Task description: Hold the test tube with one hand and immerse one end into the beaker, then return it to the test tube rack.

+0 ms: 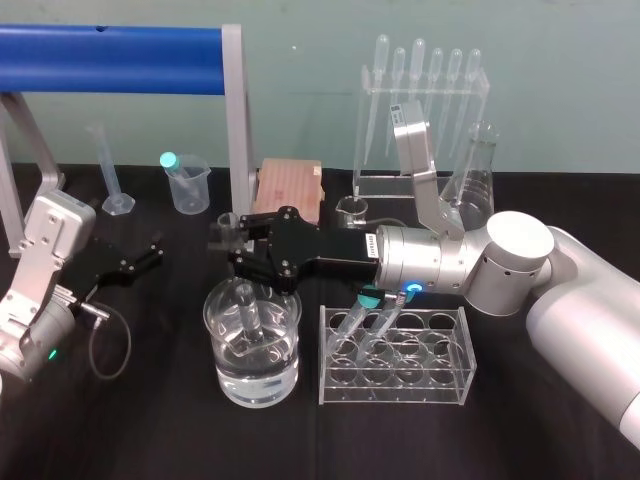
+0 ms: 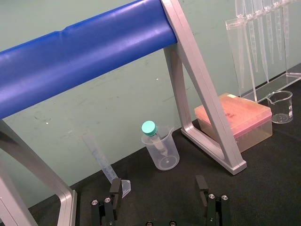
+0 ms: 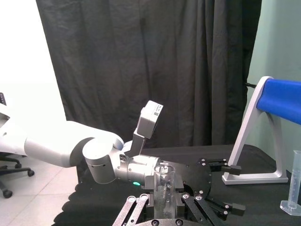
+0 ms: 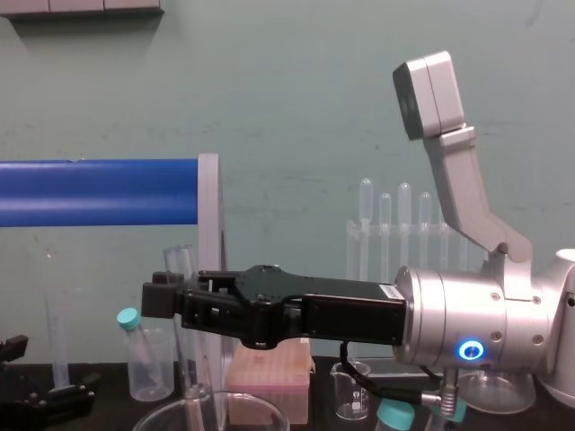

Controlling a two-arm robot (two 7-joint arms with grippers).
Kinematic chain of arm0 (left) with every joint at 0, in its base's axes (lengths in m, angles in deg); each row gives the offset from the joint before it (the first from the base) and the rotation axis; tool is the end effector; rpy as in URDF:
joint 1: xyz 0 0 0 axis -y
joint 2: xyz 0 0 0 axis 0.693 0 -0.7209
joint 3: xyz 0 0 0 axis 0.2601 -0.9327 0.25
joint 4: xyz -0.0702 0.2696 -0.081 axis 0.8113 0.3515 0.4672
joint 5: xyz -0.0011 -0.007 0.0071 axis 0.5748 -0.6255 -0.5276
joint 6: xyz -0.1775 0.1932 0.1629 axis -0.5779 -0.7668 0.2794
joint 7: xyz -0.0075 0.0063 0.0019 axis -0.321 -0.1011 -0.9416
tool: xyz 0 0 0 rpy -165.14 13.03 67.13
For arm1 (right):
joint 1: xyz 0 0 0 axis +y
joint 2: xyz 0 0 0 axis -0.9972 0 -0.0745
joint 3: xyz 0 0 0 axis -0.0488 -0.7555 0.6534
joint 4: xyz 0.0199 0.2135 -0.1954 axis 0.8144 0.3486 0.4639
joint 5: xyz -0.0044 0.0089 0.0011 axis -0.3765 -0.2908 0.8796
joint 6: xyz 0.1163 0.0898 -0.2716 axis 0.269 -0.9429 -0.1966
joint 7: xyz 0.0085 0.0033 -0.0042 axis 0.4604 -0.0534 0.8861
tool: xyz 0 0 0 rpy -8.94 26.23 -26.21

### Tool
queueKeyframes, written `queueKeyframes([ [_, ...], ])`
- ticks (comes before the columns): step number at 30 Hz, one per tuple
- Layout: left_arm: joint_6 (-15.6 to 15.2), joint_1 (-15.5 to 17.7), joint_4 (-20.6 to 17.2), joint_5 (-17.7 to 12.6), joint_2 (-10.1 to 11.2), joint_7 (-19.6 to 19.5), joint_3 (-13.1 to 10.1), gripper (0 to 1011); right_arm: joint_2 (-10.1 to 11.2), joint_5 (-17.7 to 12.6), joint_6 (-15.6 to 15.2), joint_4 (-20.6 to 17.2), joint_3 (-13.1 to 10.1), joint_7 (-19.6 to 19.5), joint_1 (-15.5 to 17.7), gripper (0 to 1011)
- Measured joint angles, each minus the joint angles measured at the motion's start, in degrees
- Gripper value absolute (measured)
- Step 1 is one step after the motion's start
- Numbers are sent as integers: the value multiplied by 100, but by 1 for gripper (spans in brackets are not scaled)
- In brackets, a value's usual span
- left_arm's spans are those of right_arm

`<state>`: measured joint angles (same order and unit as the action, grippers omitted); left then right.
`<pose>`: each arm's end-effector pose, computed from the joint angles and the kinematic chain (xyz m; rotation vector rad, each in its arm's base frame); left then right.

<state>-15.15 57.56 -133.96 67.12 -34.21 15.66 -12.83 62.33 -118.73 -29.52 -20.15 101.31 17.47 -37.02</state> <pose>0.3581 0.0826 -0.3023 0.3043 -0.2849 1.2480 0.4808 0.0697 -0.2510 0.0911 -0.0038 -0.0081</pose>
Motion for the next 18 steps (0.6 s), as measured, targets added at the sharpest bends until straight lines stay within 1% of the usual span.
queueKeyframes([
  [18,0,0,0,0,0,0,0,1000,0,0,0,0,0,0,0,243],
])
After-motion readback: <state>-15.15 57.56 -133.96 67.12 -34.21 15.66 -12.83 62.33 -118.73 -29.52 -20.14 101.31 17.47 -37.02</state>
